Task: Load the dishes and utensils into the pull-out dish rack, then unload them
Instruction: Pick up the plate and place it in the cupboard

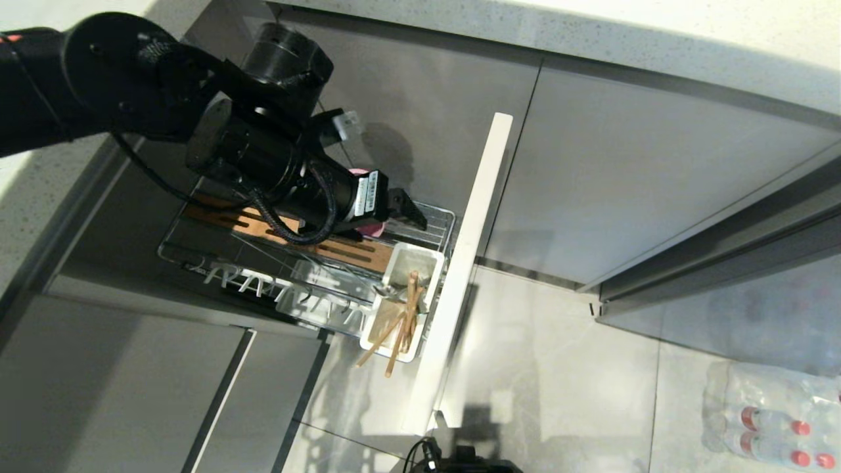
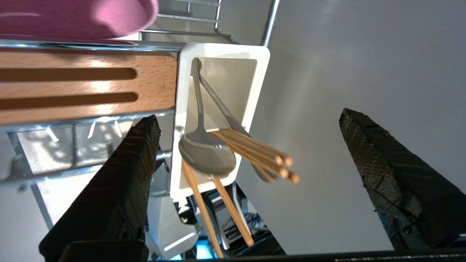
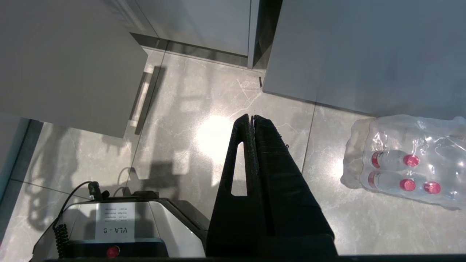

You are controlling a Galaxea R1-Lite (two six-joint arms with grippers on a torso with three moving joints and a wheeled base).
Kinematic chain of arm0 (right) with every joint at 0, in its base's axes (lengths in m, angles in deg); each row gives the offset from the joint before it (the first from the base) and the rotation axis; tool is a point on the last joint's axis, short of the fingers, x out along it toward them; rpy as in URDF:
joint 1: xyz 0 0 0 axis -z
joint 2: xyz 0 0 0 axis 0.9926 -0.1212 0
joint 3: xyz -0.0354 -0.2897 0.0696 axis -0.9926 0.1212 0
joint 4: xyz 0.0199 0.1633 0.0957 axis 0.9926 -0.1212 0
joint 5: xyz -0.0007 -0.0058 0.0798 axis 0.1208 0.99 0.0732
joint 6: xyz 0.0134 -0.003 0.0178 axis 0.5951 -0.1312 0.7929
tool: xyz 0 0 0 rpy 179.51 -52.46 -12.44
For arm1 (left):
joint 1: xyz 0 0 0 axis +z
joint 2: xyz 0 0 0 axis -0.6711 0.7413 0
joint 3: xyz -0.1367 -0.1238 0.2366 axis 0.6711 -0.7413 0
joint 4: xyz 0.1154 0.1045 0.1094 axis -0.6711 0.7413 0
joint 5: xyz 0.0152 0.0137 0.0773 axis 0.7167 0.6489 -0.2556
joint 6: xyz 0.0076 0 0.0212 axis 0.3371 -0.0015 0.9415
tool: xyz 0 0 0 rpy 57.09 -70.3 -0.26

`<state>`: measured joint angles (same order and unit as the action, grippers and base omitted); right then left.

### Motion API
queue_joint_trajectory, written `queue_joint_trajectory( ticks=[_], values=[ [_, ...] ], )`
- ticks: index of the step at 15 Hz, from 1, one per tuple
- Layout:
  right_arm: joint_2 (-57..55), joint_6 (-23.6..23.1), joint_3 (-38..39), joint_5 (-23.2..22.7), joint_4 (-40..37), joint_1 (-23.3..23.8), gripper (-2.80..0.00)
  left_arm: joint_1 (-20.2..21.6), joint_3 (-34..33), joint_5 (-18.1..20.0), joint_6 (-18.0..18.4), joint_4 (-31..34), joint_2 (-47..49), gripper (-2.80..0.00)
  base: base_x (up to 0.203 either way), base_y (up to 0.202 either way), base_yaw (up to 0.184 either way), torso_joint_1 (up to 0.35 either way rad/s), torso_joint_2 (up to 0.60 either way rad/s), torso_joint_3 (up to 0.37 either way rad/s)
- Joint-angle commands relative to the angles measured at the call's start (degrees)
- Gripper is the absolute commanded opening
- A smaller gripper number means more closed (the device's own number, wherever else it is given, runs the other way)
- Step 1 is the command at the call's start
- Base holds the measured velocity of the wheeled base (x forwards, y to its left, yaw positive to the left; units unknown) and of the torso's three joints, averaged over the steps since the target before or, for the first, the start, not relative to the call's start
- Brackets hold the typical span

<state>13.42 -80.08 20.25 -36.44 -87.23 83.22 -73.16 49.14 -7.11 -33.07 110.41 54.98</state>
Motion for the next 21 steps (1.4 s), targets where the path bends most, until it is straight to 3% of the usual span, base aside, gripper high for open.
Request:
queue_joint_trajectory(
  ticks=[1, 16, 18, 21],
  values=[
    [0.0, 0.0, 0.0, 0.0, 0.0, 0.0, -2.8, 0.0, -0.1, 0.0, -0.4, 0.4, -3.1, -2.8, 0.0, 0.0, 0.0, 0.0, 0.0, 0.0],
    [0.0, 0.0, 0.0, 0.0, 0.0, 0.0, -2.8, -0.1, -0.3, 1.7, -8.3, 4.5, -31.7, -2.8, 0.0, 0.0, 0.0, 0.0, 0.0, 0.0],
    [0.0, 0.0, 0.0, 0.1, 0.0, 0.0, -2.8, 3.7, -0.3, 1.9, -8.6, 4.0, -35.7, -2.8, 0.0, 0.0, 0.0, 0.0, 0.0, 0.0],
    [0.0, 0.0, 0.0, 0.0, 0.0, 0.0, -2.8, 13.8, -0.3, 1.9, -8.3, 2.3, -40.6, -2.8, 0.0, 0.0, 0.0, 0.0, 0.0, 0.0]
  ],
)
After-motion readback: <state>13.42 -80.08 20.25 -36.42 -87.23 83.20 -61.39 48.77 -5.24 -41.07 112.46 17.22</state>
